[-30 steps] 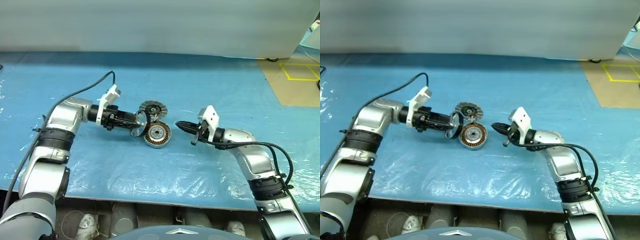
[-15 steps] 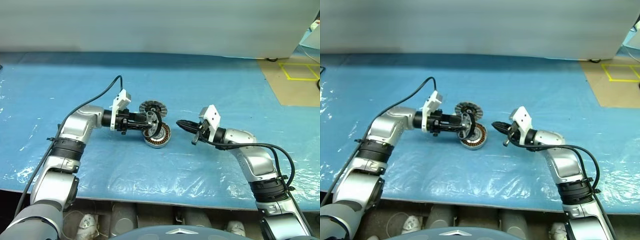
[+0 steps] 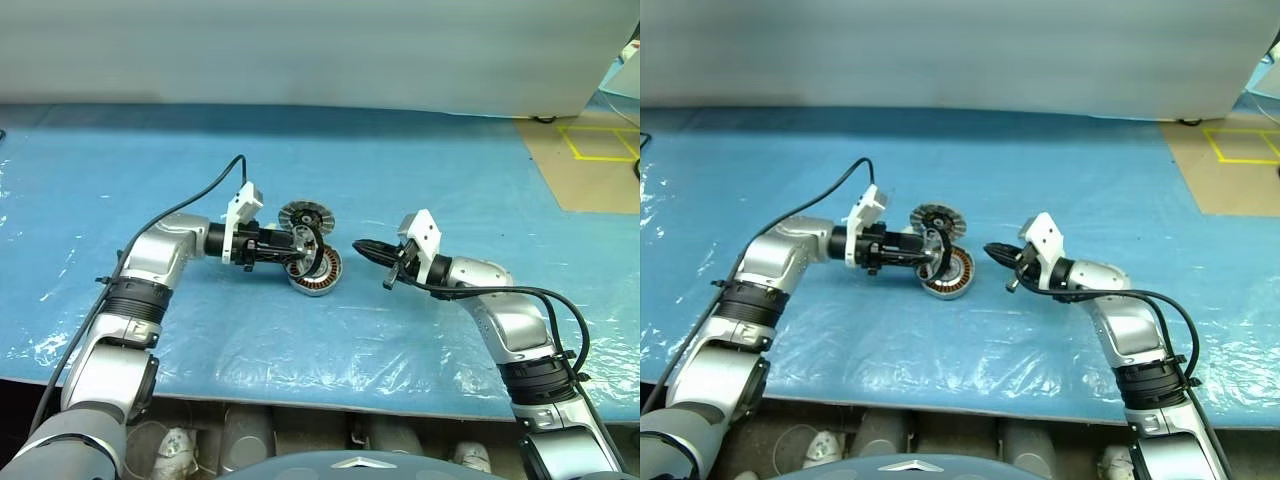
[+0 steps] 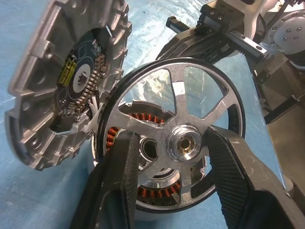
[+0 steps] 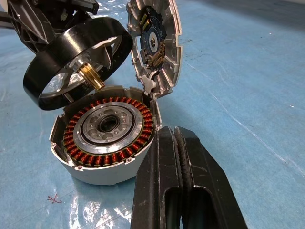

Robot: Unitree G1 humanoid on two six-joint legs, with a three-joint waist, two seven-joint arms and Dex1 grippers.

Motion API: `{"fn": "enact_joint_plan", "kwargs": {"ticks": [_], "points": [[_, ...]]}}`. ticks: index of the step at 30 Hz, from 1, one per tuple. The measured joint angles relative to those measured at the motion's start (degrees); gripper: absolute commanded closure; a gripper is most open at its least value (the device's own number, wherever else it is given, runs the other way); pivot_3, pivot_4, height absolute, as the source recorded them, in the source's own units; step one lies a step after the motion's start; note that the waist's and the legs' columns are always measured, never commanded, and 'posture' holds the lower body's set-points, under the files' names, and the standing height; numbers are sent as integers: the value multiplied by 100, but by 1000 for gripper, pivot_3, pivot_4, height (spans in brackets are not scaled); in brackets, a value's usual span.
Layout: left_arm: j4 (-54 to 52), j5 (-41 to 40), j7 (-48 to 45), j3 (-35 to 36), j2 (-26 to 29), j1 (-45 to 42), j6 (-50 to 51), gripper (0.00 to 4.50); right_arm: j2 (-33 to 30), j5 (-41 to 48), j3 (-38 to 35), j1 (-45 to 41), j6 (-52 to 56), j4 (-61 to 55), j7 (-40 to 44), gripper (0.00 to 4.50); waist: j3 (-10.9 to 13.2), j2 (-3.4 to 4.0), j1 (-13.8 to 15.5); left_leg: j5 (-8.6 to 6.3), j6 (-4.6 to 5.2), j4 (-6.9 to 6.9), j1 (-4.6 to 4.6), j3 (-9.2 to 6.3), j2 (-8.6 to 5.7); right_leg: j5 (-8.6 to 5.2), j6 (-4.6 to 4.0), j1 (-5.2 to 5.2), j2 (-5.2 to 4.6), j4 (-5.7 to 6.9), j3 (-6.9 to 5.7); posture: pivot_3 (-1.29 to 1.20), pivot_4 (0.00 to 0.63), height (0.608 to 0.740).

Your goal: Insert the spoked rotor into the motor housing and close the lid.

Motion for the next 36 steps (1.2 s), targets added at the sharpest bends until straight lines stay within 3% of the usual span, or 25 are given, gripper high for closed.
{"fn": "enact_joint_plan", "kwargs": {"ticks": [14, 21, 27, 30, 36], "points": [[-4, 31, 32, -183, -26, 112, -87, 2690, 0, -6, 6, 0, -7, 0, -15, 4500, -1, 1, -3, 0, 0, 3, 3, 0, 0, 0, 0, 1, 0, 4, 1, 0, 150, 740], [59, 214, 175, -358, -18, 104, -194, 376, 1, -22, 13, 0, -53, 2, -26, 4500, -1, 2, -2, 0, 0, 11, 2, -1, 1, 0, 0, 1, 0, 12, 2, 0, 150, 740], [137, 303, 321, -367, -14, -22, -254, 376, 0, -31, 16, -1, -64, 9, -29, 4500, -1, 2, -2, 0, 0, 18, 3, -1, 1, 0, 0, 1, 0, 19, 3, 0, 150, 740], [132, 196, 393, -282, -41, -62, -169, 977, 1, -51, 16, -1, -72, 25, -31, 4500, -1, 2, -1, 0, 0, 18, 2, -1, 1, 0, 0, 1, 0, 19, 3, 0, 150, 740], [-184, -43, 540, -127, -192, 14, -40, 3008, 76, -113, 64, -26, -133, 154, -51, 4500, -1, 2, -5, 0, 0, 18, 1, -1, 0, 0, 0, 1, -1, 19, 3, 0, 150, 740]]}}
